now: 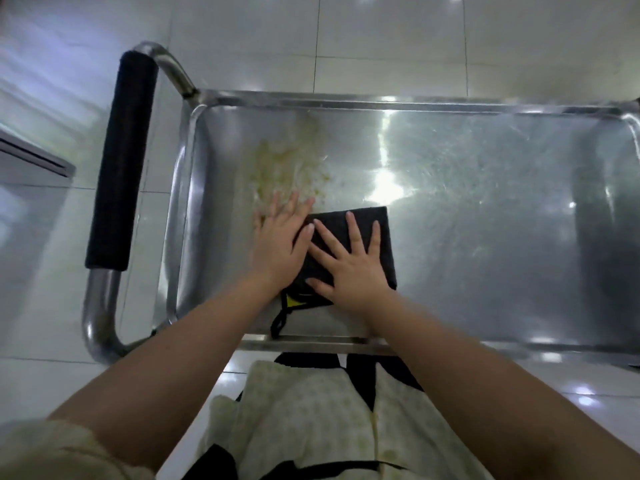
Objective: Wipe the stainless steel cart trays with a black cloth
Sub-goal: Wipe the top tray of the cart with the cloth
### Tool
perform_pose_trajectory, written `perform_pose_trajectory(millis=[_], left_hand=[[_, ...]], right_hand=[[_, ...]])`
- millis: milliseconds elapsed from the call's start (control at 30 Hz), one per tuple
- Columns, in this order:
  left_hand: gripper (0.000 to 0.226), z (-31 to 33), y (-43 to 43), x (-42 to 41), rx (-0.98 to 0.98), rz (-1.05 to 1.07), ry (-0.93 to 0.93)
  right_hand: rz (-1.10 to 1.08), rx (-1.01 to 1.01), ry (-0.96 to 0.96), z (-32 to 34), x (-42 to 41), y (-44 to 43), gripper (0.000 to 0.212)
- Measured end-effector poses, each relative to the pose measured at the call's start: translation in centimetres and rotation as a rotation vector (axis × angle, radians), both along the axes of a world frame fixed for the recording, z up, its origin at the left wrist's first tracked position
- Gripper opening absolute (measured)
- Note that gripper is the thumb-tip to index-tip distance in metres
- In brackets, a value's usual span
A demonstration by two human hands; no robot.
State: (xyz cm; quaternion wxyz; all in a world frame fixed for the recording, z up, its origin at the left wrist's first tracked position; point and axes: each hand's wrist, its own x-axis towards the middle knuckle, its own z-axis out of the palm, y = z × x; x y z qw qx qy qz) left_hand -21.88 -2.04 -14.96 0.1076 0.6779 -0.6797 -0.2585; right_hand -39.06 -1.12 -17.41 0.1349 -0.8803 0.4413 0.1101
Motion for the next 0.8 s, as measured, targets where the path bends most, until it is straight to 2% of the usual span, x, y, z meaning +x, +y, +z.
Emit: perform_pose_trajectory(millis=[67,100,167,233,300,333,600,700,800], left_hand=[[0.056,0.3,-0.1,-0.2,0.002,0.007,0.022],[0.057,0.2,0.0,-0.8,0.012,0.000,-0.003],[0.061,-0.4,0.6,-3.1,0.027,-0.039,-0.160],[0.066,-1.1,1.5,-6.1,0.051,-0.087,-0.305],[0.069,-1.8,2.3,-8.4,0.087,-0.119,-0.363],[0.069,-2.1,2.5,-8.9,0.102,-0.118,-0.381],[0.066,-2.6,4.9,-5.9,0.109,-0.062,-0.413],[0.066,-2.6,1.4,-5.0,0.136,-0.056,-0.430],[0.068,-2.9,-5.9,-4.1,0.134,-0.017,-0.418]], right_hand=[[0.026,0.062,-0.104,0.7,0.5,-3.0,0.073],[-0.016,0.066,-0.223,1.1,-0.1,-4.6,0.068],[-0.245,-0.034,-0.410,1.6,-2.3,-7.5,0.053],[-0.507,-0.091,-0.301,1.3,-5.0,-9.5,0.049],[-0.558,-0.047,-0.100,0.3,-6.6,-9.9,0.053],[-0.536,-0.036,-0.057,-0.2,-6.9,-9.9,0.054],[-0.525,-0.068,-0.022,-1.3,-6.8,-9.3,0.055],[-0.512,-0.085,-0.013,-1.5,-6.7,-9.4,0.055],[-0.507,-0.094,-0.009,-1.7,-6.5,-9.5,0.057]])
